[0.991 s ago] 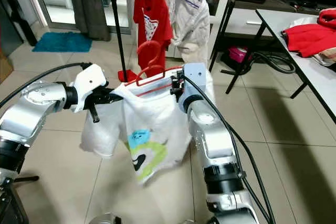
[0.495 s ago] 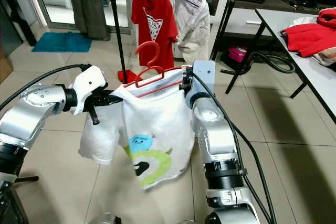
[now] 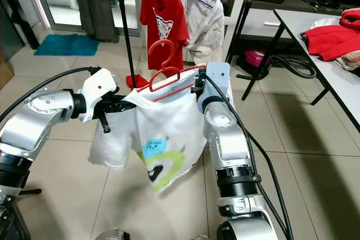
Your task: Hang hanger
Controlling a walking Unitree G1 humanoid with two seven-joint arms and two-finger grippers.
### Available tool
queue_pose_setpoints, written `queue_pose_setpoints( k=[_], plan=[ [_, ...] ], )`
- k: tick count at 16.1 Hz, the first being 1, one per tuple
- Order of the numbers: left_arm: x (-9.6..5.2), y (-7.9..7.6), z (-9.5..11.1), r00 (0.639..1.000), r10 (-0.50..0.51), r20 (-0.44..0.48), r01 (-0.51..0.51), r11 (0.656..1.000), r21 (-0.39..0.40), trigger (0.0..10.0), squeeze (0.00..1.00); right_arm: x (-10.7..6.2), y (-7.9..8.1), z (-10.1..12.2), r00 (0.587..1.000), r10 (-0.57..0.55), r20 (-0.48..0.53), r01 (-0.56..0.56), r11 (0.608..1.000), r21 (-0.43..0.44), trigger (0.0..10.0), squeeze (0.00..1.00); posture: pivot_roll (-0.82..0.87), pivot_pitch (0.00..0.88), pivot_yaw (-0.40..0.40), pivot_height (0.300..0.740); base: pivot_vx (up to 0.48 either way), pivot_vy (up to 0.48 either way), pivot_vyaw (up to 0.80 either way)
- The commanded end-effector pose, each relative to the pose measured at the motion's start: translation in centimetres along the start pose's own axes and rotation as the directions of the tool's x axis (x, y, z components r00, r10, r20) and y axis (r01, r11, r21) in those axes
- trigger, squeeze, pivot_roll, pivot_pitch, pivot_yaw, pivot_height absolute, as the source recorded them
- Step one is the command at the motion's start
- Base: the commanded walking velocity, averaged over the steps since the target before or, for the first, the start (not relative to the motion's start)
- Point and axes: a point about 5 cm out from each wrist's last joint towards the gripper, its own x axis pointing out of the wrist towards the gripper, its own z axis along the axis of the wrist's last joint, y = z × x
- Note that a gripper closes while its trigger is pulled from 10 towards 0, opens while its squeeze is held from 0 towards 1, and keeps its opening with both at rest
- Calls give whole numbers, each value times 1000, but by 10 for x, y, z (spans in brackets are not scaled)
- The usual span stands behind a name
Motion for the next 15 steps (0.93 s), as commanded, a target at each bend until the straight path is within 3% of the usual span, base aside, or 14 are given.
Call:
queue_pose_setpoints(
  k=[1,2,3,4,5,6,15],
  plan=[
    [0,-2,8,1000,-4,31,3,1000,19,0,0,2,-3,4,1000,-22,16,22,1000,4,10000,0,-31,0,-23,740,0,0,0],
    [0,-2,8,1000,-3,31,3,1000,19,0,0,2,-4,5,1000,-24,17,24,1000,5,10000,0,-31,0,-23,740,0,0,0],
    [0,-2,8,1000,-4,30,3,1000,18,0,0,2,-6,5,999,-27,21,27,1000,10,5843,0,-31,0,-23,740,0,0,0],
    [-1,-2,8,1000,-4,29,3,1000,17,0,0,3,-6,5,999,-29,23,29,1000,13,2824,0,-31,0,-23,740,0,0,0],
    [0,-2,8,1000,-4,28,3,1000,15,0,0,3,-7,4,999,-31,25,31,999,16,784,0,-32,0,-23,740,0,0,0],
    [0,-2,8,1000,-5,27,4,1000,15,0,0,3,-8,4,999,-33,26,33,999,18,0,0,-32,0,-23,740,0,0,0],
    [-1,-1,7,1000,-2,19,1,1000,14,0,0,4,-8,4,999,-33,34,32,999,30,0,0,-31,0,-21,740,0,0,0]
  ],
)
